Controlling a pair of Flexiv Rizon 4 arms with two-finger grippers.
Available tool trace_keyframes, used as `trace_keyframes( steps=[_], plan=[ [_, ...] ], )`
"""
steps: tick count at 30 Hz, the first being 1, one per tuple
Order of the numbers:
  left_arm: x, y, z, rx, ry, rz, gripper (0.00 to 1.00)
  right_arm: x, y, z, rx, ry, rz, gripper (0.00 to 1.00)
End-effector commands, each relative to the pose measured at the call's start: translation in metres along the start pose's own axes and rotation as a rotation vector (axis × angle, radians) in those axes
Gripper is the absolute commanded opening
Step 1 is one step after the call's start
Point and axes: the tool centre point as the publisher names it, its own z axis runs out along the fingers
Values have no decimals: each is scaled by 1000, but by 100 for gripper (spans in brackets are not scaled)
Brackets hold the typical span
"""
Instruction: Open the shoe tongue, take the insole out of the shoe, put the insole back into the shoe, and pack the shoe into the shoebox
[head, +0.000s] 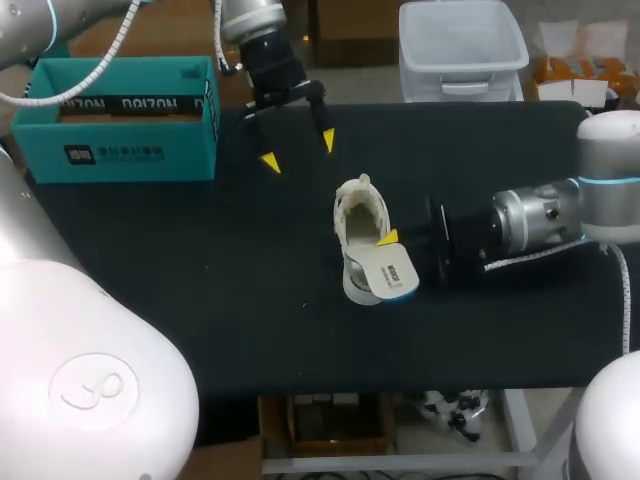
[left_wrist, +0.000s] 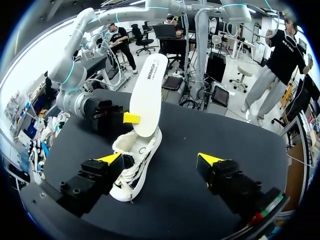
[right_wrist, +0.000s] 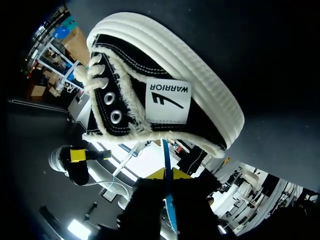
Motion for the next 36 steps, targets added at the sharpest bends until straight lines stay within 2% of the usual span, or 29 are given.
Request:
trace_keyframes(
  steps=[1,6,7,14,21,28,36],
  plan=[
    [0,-1,1,-2,-1,0,100,0,0,0,-1,0,1,0],
    [0,-1,1,-2,-1,0,100,0,0,0,-1,0,1,0],
    [4,-6,4,-16,-9,21,100,-2,2,-3,15,9,1,0],
    [22,-29,13,20,-125,43,100,-6,1,-10,13,28,29,0],
    [32,-34,28,39,-242,45,100,-10,1,-6,2,53,27,0],
    [32,-38,45,98,-370,80,100,-3,-4,-1,-29,54,9,0],
    [22,-36,70,131,-455,103,100,1,-5,0,-67,83,32,0]
  ],
)
